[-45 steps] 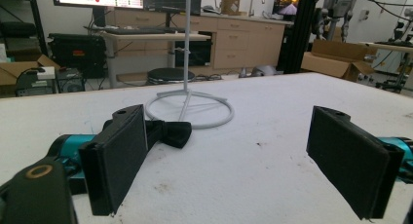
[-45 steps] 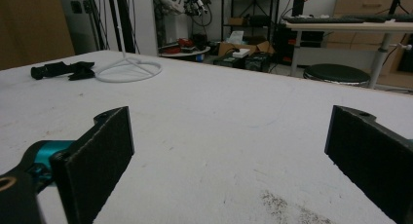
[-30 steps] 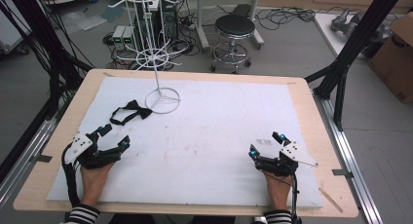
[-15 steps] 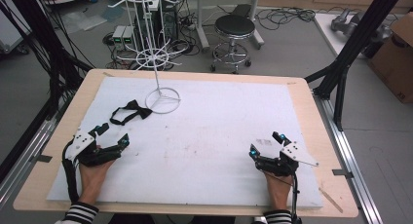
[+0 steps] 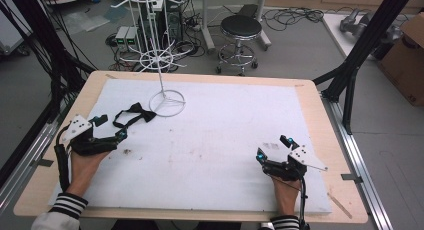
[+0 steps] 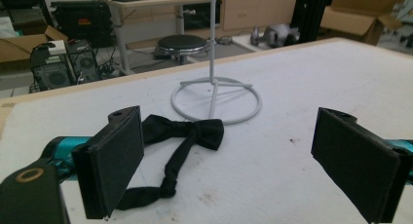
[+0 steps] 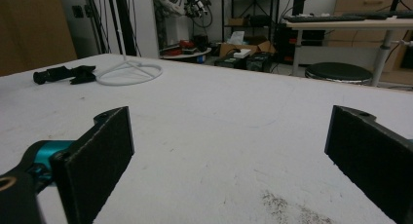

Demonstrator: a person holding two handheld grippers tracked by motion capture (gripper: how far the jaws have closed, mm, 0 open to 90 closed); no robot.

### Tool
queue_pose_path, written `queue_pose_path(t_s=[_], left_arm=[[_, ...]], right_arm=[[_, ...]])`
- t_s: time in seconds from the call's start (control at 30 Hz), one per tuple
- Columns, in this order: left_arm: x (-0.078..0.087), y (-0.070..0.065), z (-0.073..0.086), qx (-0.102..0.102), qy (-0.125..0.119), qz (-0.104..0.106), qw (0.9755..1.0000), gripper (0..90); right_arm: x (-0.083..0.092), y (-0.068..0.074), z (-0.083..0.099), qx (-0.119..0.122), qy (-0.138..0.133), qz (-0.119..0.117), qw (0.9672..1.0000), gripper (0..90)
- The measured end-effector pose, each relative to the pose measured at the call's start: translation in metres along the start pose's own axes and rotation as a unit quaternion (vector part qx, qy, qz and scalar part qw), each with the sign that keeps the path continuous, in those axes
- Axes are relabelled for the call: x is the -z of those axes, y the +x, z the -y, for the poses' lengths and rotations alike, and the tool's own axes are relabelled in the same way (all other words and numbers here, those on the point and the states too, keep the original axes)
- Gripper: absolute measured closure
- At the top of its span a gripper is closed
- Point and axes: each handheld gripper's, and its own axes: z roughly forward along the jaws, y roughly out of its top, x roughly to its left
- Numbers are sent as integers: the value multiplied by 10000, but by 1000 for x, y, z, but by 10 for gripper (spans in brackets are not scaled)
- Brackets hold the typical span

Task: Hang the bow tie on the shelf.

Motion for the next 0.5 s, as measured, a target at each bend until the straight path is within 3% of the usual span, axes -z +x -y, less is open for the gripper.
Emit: queue_pose_path(t_s=[0.17,0.3,0.5], left_arm=[[-14,8,-19,-157,302,175,9993,123],[-26,11,-29,-354,634,304,9969,124],[-46,20,-33,-353,975,365,9939,126]], right_arm=[[0,0,0,21,0,6,10000,28],[0,0,0,0,-4,-2,10000,28],[0,0,0,-36,-18,1,10000,28]])
